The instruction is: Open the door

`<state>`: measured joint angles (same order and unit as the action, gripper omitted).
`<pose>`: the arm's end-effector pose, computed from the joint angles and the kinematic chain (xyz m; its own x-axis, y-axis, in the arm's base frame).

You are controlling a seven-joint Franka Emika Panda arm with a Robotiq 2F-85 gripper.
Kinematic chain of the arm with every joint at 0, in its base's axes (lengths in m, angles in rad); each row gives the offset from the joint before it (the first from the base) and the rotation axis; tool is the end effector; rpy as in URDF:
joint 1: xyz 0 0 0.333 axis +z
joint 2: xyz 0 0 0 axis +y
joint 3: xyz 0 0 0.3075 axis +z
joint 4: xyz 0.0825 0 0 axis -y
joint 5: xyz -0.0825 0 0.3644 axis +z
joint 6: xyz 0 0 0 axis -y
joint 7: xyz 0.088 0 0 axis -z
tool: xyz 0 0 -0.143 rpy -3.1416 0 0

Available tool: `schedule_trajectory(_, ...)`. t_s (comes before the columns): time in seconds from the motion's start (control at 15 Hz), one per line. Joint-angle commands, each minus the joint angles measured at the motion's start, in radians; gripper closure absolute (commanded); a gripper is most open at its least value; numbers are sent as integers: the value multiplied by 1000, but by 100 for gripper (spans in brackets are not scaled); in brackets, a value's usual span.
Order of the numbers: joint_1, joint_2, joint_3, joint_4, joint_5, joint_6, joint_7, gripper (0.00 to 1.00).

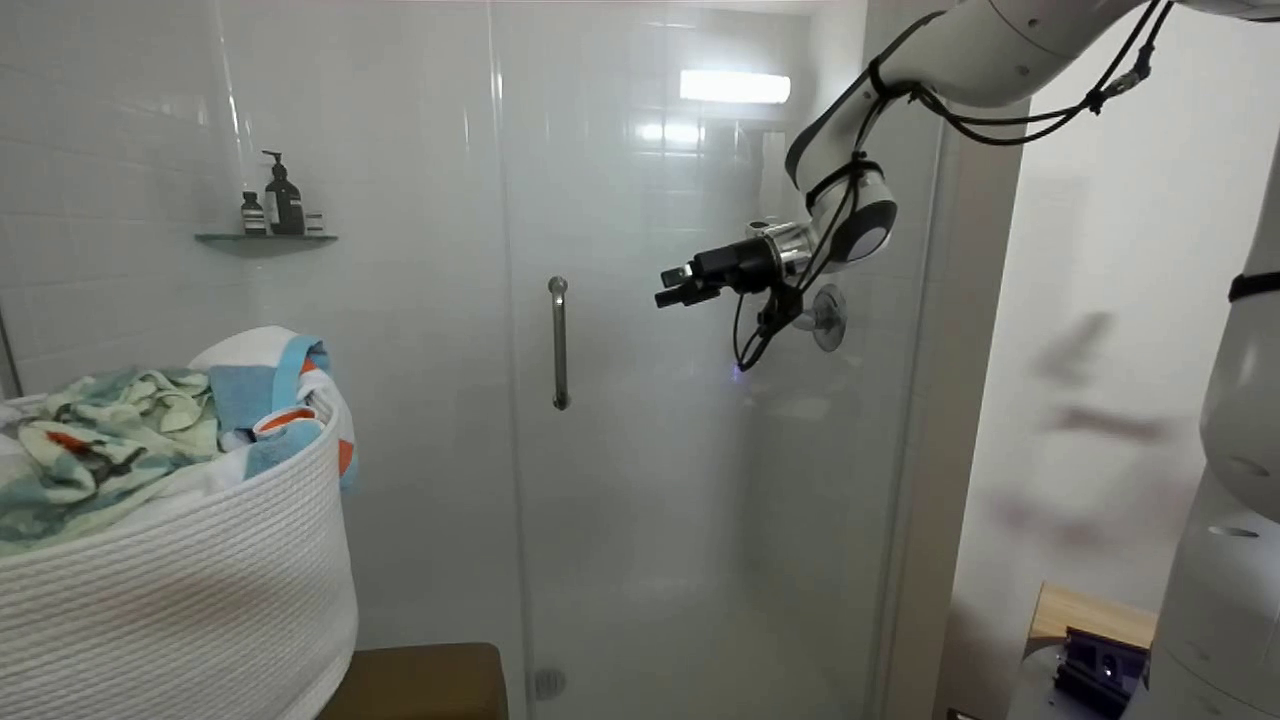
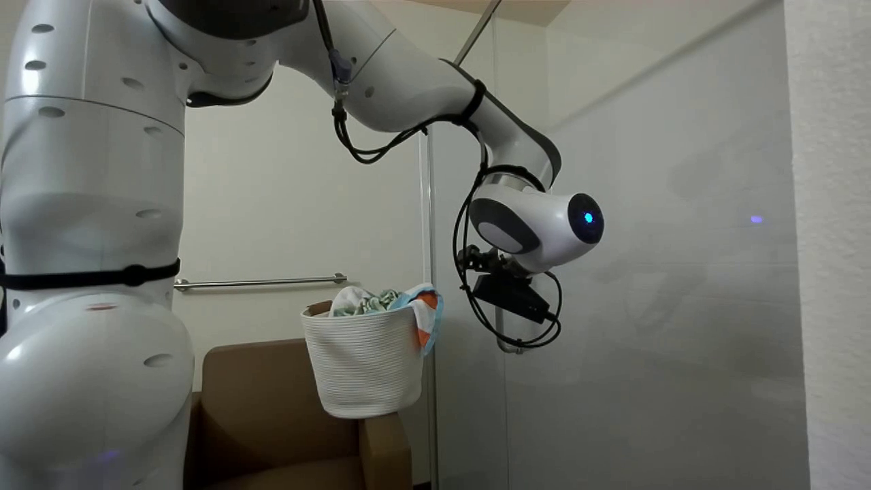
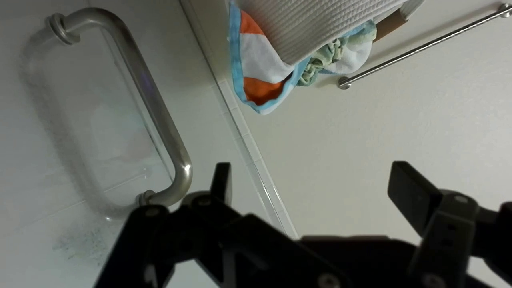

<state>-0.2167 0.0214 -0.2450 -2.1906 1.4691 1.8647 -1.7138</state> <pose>0.5189 -0.1340 0.4023 0.4918 -0.0815 0.8669 0.6499 -0.6282 -0.4278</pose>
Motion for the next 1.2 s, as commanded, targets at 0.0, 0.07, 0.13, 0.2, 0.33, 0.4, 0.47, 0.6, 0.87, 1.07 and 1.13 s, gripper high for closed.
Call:
schedule_trajectory(0.0, -4, 47, 8, 48, 43, 9, -39, 0)
schedule_trajectory(0.07, -5, 53, 7, 58, 50, 9, -38, 0)
schedule_trajectory(0.13, -6, 62, 7, 68, 55, 8, -39, 0)
schedule_trajectory(0.2, -5, 68, 7, 77, 57, 9, -38, 0)
schedule_trajectory(0.33, -5, 82, 8, 94, 65, 9, -40, 0)
schedule_trajectory(0.4, -6, 88, 8, 100, 67, 9, -42, 0)
schedule_trajectory(0.47, -5, 94, 8, 107, 68, 10, -45, 0)
schedule_trajectory(0.6, -6, 107, 9, 118, 70, 10, -51, 0)
schedule_trajectory(0.87, -8, 136, 10, 134, 82, 6, -80, 0)
schedule_trajectory(1.07, -8, 151, 10, 137, 107, -1, -98, 0)
schedule_trajectory(1.13, -8, 153, 10, 138, 110, -3, -100, 0)
